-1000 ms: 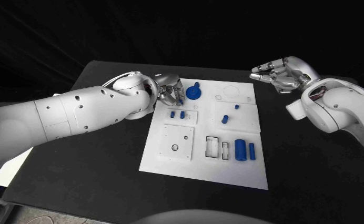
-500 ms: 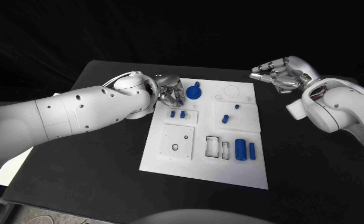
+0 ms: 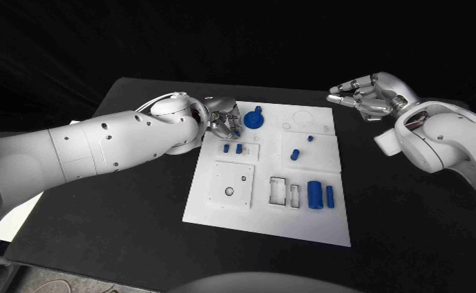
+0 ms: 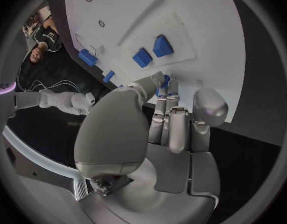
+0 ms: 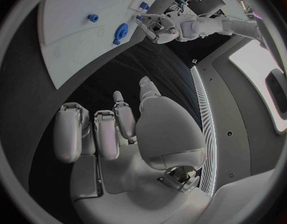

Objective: Assemble the parts on the task board

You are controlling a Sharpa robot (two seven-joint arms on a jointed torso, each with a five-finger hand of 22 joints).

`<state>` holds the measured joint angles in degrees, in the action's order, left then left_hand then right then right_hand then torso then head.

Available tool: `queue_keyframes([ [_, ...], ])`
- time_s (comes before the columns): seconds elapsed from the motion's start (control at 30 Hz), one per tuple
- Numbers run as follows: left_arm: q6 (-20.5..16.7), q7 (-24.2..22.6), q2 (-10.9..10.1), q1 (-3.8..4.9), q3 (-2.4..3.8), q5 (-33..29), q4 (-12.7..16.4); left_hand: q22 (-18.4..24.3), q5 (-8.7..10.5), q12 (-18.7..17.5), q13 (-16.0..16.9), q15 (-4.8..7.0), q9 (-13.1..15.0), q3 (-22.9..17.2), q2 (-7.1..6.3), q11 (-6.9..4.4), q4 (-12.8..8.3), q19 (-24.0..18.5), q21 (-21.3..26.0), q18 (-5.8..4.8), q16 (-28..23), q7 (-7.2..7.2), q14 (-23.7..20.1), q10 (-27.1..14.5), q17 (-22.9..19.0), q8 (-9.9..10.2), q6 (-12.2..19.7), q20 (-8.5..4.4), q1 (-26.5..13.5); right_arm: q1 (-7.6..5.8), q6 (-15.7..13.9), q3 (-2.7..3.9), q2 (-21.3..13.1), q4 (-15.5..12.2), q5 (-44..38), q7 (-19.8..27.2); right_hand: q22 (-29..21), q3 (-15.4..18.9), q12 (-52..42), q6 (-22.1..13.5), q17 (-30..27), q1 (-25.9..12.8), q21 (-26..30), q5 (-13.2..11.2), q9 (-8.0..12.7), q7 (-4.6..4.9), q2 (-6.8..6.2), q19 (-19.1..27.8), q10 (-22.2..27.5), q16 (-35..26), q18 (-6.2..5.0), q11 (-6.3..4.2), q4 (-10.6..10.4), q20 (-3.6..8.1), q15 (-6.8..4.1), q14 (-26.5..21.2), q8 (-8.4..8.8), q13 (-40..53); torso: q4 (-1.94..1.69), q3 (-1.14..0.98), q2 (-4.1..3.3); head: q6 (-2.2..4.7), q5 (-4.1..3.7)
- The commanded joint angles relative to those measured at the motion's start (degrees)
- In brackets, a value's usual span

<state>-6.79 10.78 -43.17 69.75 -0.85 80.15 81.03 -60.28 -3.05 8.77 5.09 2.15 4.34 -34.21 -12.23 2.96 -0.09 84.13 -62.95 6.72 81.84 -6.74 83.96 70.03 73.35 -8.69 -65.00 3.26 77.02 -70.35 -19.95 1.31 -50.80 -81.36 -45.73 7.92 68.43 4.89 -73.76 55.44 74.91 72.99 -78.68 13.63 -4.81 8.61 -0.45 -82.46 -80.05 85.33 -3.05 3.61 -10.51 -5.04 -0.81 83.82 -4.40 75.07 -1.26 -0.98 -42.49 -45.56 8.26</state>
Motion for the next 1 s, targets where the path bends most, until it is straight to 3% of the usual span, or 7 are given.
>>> queue_keyframes([
  [0.03, 1.38, 0.52, 0.22, -0.14, -0.03, 0.18, -0.17, -0.01, -0.04, -0.42, 0.05, -0.45, -0.13, 0.38, 0.04, 0.26, -0.01, 0.64, 0.11, -0.73, -0.11, -0.18, 2.87, -0.03, -0.11, 0.52, 0.39, 0.42, -0.77, 0.03, 0.4, 0.01, 0.02, -0.12, -0.3, 0.26, 0.02, 0.32, -0.1, 0.39, 8.33, 0.04, 0.21, -0.16, -0.06, -0.14, 0.6, 0.29, 0.26, -0.34, -1.15, -0.07, -0.1, 0.25, -0.15, 4.56, -0.32, 3.5, 0.04, -0.04, 0.01, 0.03, -0.06],
  [0.53, 1.56, 1.03, 0.26, -0.21, -0.03, 0.18, -0.3, 0.38, -0.05, -1.78, -0.06, -1.08, -0.55, 0.84, -0.82, 1.1, 0.13, 0.5, 0.71, -0.7, -0.48, -1.05, 2.67, -1.73, -1.06, 2.65, 2.62, 0.89, -1.84, 0.03, 0.41, 0.02, -0.06, -0.21, -0.31, 0.31, 0.02, 0.32, -0.1, 0.39, 8.33, 0.04, 0.21, -0.16, -0.06, -0.14, 0.6, 0.29, 0.26, -0.34, -1.15, -0.07, -0.1, 0.25, -0.15, 4.56, -0.32, 3.5, -0.02, -0.03, 0.02, 0.02, -0.17],
  [0.77, 1.2, 0.99, 0.12, -0.21, -0.03, 0.18, -0.28, 0.73, -0.03, -2.61, -0.13, -1.31, -0.77, 0.95, -1.32, 1.31, 0.06, 0.39, 1.24, -0.58, -0.74, -1.37, 2.52, -3.09, -1.7, 5.03, 6.22, 1.17, -2.11, 0.03, 0.41, 0.02, -0.06, -0.17, -0.31, 0.31, -0.02, 0.38, -0.08, 0.41, 8.33, 0.08, 0.24, -0.18, -0.07, -0.15, 0.58, 0.3, 0.26, -0.34, -1.16, -0.07, -0.07, 0.25, -0.16, 4.56, -0.33, 3.49, -0.01, -0.02, 0.02, 0.08, -0.17],
  [1.0, 0.54, 0.79, -0.34, -0.21, -0.02, -0.05, -0.29, 0.36, -0.05, -3.45, -0.54, -1.84, -0.68, 1.29, -1.51, 2.02, -0.15, 0.24, 1.12, -0.72, -1.15, -1.91, 2.29, -5.63, -2.52, 5.18, 7.56, 1.57, -1.97, 0.03, 0.44, 0.02, -0.07, -0.06, -0.27, 0.27, -0.02, 0.38, -0.08, 0.41, 8.33, 0.08, 0.24, -0.18, -0.07, -0.15, 0.58, 0.3, 0.26, -0.34, -1.16, -0.07, -0.07, 0.25, -0.16, 4.56, -0.33, 3.49, -0.01, -0.01, 0.02, 0.08, -0.14],
])
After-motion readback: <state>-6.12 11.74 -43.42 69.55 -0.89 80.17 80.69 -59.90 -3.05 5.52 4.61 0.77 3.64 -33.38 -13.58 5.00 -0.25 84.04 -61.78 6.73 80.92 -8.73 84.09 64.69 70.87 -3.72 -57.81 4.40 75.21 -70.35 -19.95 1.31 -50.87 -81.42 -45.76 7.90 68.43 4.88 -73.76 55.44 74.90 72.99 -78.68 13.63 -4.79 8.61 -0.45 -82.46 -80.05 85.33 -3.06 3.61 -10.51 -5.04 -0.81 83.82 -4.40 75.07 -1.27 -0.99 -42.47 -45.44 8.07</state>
